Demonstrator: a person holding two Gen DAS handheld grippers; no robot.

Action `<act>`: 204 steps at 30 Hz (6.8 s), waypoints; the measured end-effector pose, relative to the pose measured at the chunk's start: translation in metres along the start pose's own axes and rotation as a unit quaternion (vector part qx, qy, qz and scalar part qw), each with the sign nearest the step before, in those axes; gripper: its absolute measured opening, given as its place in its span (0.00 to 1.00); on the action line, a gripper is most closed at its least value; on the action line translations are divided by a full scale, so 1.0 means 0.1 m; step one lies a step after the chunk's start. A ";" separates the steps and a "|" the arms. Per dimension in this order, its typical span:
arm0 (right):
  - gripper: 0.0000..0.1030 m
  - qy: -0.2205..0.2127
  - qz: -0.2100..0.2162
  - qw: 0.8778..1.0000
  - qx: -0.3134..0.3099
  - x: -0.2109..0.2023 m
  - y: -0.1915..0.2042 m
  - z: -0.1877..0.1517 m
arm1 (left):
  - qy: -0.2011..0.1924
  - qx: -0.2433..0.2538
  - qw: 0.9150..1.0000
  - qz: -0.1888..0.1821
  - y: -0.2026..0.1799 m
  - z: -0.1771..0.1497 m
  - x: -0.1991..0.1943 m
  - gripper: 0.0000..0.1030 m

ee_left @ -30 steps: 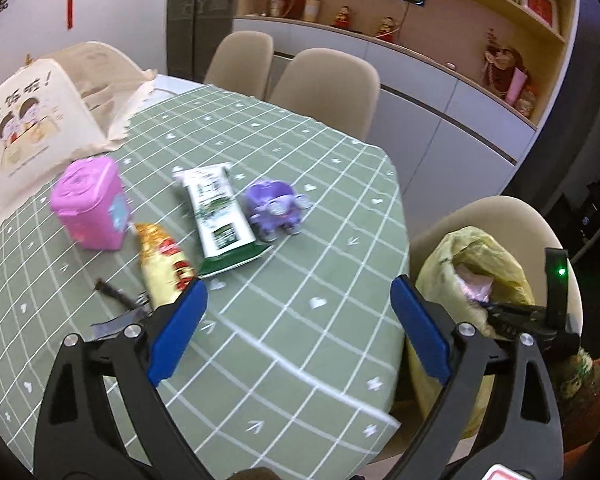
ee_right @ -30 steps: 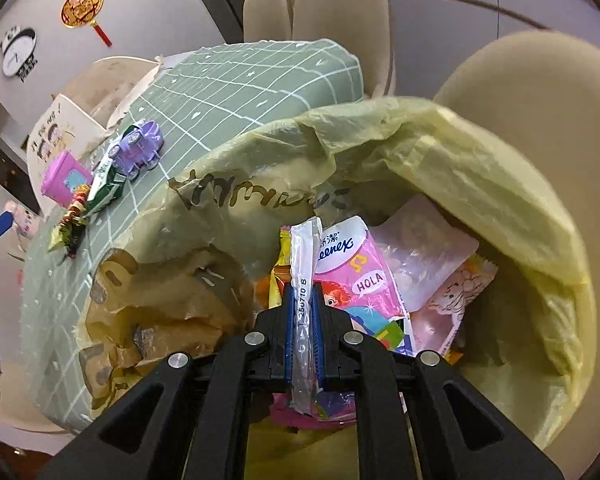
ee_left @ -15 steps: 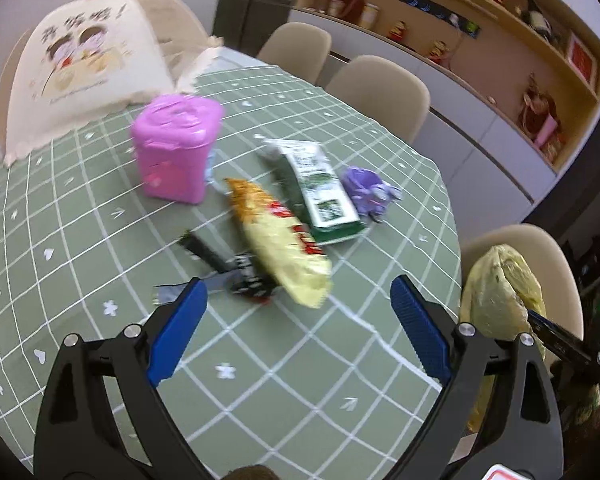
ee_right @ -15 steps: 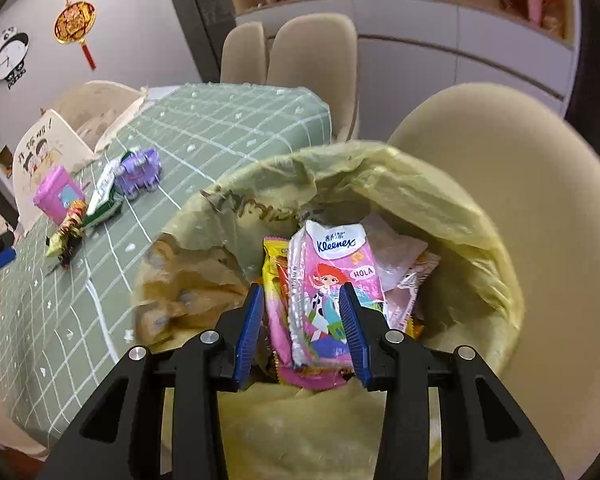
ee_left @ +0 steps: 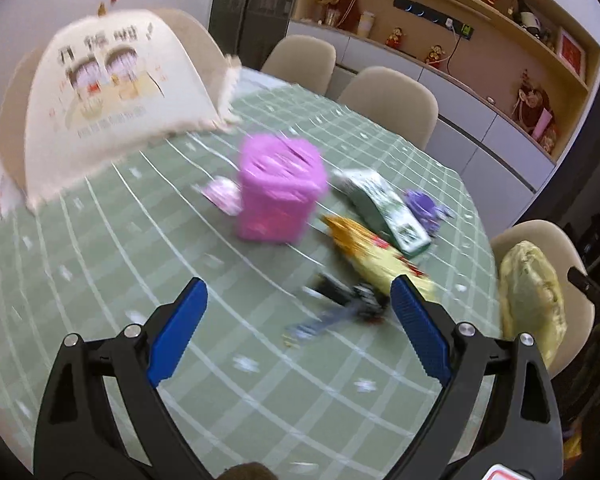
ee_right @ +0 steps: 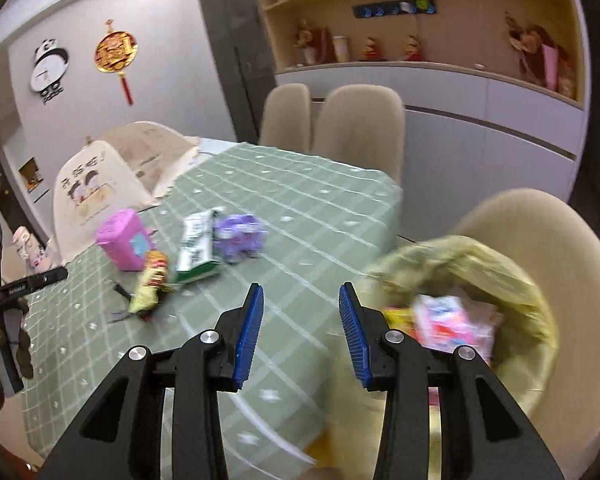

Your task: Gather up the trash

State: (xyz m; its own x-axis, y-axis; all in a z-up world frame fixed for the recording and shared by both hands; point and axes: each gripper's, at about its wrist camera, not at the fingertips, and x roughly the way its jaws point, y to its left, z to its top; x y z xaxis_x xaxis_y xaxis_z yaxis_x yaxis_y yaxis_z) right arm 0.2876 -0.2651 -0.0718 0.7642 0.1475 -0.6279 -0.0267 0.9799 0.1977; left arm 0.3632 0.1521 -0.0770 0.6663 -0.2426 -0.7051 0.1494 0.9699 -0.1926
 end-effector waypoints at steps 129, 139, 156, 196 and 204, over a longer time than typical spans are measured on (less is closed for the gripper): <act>0.27 0.138 0.130 0.967 -0.173 0.74 1.20 -0.46 | 0.107 -0.013 0.994 0.029 -0.03 -0.91 0.37 0.36; 0.27 0.146 0.131 0.966 -0.169 0.75 1.22 -0.52 | 0.089 -0.042 0.995 0.015 0.01 -0.89 0.17 0.36; 0.27 0.114 0.134 0.969 -0.173 0.68 1.40 -0.29 | 0.024 -0.017 1.000 -0.007 -0.22 -0.59 -0.32 0.36; 0.27 -0.037 -0.090 0.995 -0.039 -0.84 -1.52 0.27 | 0.032 0.161 0.950 -0.265 -3.89 0.13 0.86 0.36; 0.27 -0.015 -0.073 0.997 -0.024 -0.67 -1.85 0.22 | 0.084 0.156 0.945 -0.274 -4.12 -0.06 1.26 0.62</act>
State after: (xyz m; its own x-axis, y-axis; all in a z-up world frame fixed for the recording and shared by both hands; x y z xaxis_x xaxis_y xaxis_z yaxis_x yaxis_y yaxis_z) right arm 0.2557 -0.4592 -0.0503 0.7814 0.0003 -0.6240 0.0551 0.9961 0.0694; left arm 0.3812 -0.2788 -0.0910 0.3042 -0.6850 -0.6620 0.6640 0.6508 -0.3683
